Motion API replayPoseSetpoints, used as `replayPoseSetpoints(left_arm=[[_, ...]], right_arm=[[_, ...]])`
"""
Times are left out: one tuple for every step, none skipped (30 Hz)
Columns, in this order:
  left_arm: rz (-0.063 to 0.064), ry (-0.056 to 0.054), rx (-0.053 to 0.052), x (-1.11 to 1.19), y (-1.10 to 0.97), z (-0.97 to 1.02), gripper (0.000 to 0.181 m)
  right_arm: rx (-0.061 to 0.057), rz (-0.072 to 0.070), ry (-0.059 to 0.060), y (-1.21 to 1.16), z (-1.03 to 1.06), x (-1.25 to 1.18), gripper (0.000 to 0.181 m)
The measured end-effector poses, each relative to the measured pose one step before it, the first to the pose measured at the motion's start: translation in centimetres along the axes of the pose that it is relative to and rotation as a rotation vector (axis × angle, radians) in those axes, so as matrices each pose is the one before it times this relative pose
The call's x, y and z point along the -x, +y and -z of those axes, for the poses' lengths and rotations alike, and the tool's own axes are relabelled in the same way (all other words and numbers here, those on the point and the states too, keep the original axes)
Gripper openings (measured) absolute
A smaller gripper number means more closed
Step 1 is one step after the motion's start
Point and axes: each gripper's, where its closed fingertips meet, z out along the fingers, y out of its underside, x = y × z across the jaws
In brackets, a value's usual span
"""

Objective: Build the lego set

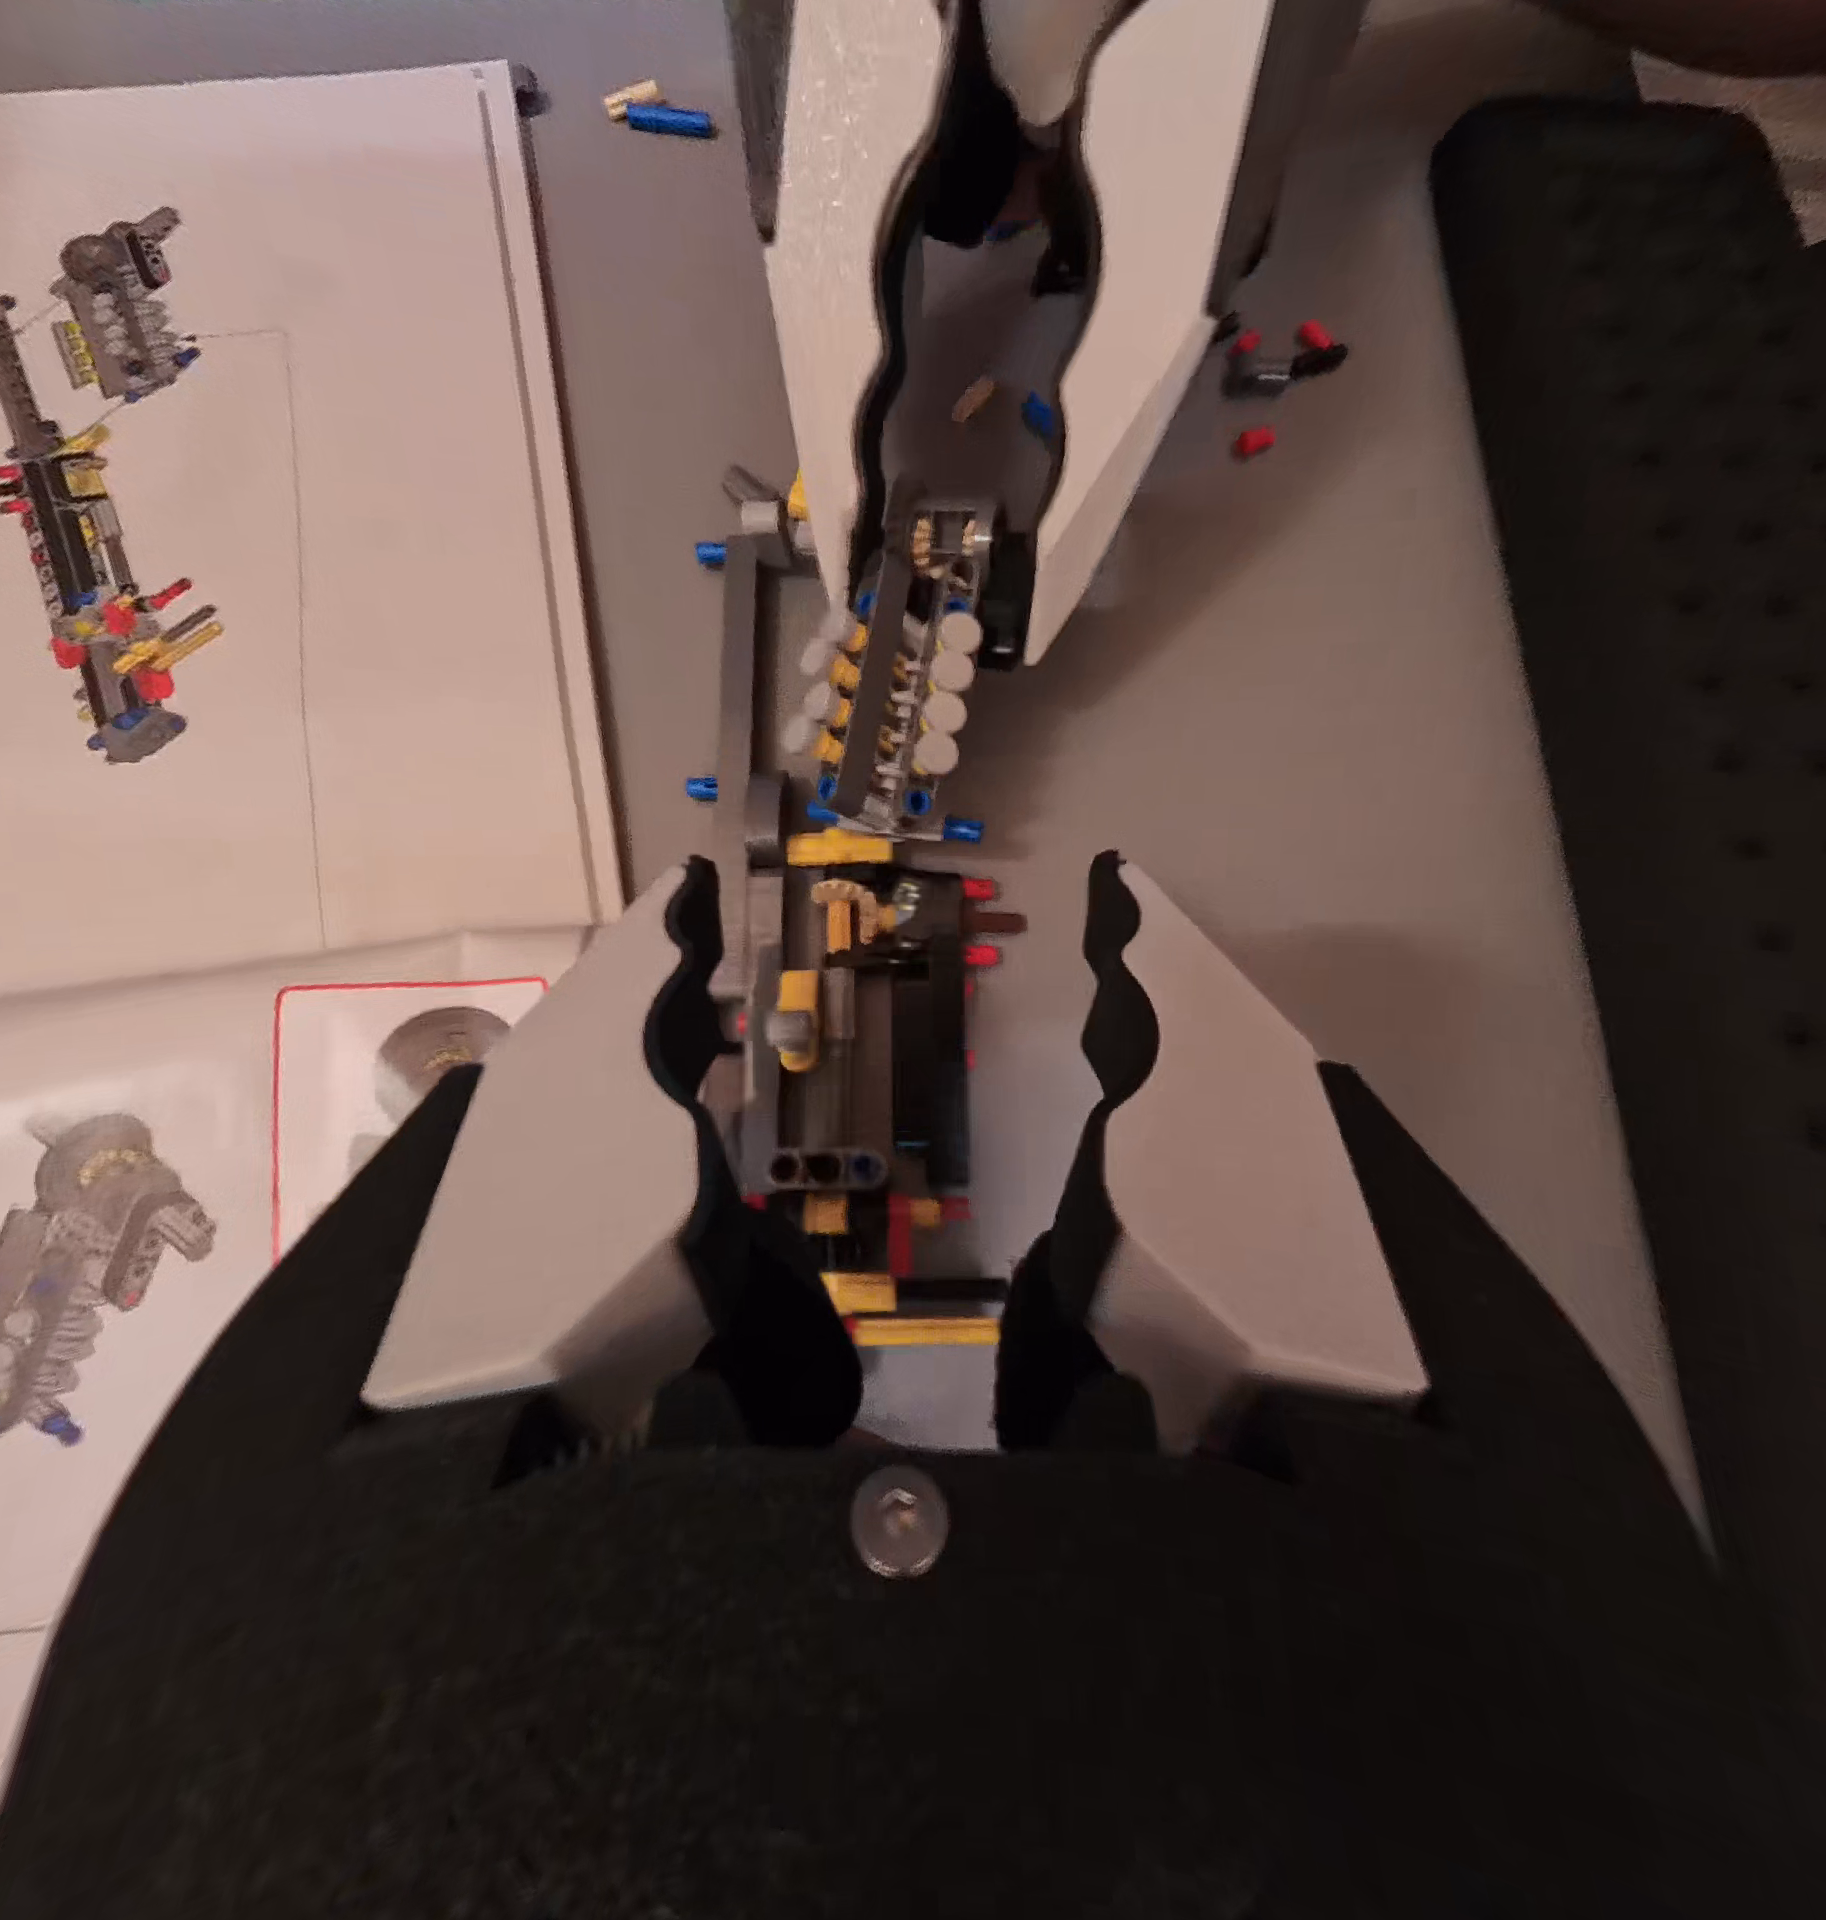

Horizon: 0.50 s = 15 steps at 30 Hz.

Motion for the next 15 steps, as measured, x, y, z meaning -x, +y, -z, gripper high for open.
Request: replayPoseSetpoints(left_arm=[[0.0005, 0.0010, 0.0144, 0.364, 0.161, -0.404, 0.068], [0.0033, 0.0158, 0.0119, 0.151, 0.102, -0.363, 0.069], [0.0011, 0.0184, 0.0095, 0.079, 0.070, -0.316, 0.068], [-0.0042, 0.0149, 0.0123, 0.058, 0.094, -0.316, 0.066], [-0.0094, 0.0088, 0.0116, 0.092, 0.071, -0.297, 0.064], [-0.0116, 0.0055, 0.0086, 0.063, 0.031, -0.271, 0.063], [-0.0092, 0.0055, 0.0090, 0.034, 0.045, -0.259, 0.062], [-0.0051, 0.0058, 0.0077, -0.007, 0.056, -0.227, 0.062], [-0.0021, 0.0058, 0.0069, -0.022, 0.067, -0.184, 0.061], [0.0001, 0.0029, 0.0072, 0.015, 0.129, -0.142, 0.059], [0.0019, -0.0008, -0.0012, 0.057, 0.034, -0.076, 0.059], [0.0016, 0.0014, -0.0074, -0.028, -0.034, 0.008, 0.058], [0.0002, 0.0039, -0.0031, -0.093, 0.023, 0.017, 0.060], [-0.0049, 0.0016, -0.0013, -0.089, 0.057, 0.028, 0.061], [-0.0105, -0.0017, 0.0023, -0.045, 0.095, 0.039, 0.062]], right_arm=[[0.0127, 0.0045, 0.0040, 0.277, -0.135, -0.028, 0.036], [-0.0034, 0.0014, 0.0027, -0.023, -0.059, -0.021, 0.035], [-0.0071, -0.0011, -0.0011, -0.129, -0.007, 0.011, 0.036], [-0.0017, -0.0032, -0.0002, -0.058, -0.012, -0.047, 0.036], [0.0009, -0.0016, 0.0019, -0.033, -0.021, -0.083, 0.035], [-0.0009, 0.0032, 0.0017, -0.057, -0.041, -0.033, 0.036], [-0.0026, 0.0080, 0.0040, -0.083, -0.049, -0.026, 0.036], [-0.0009, 0.0072, 0.0018, -0.062, -0.054, 0.012, 0.036], [0.0049, 0.0034, 0.0025, -0.006, -0.051, -0.014, 0.035], [0.0052, 0.0039, 0.0047, -0.015, -0.048, -0.053, 0.035], [0.0010, 0.0065, 0.0071, -0.078, -0.037, -0.073, 0.036], [-0.0043, 0.0082, 0.0087, -0.187, -0.010, -0.066, 0.036], [-0.0080, 0.0065, 0.0013, -0.247, -0.031, 0.072, 0.036], [-0.0062, 0.0060, -0.0047, -0.251, -0.050, 0.166, 0.036], [-0.0038, 0.0086, -0.0027, -0.213, -0.075, 0.138, 0.035]])
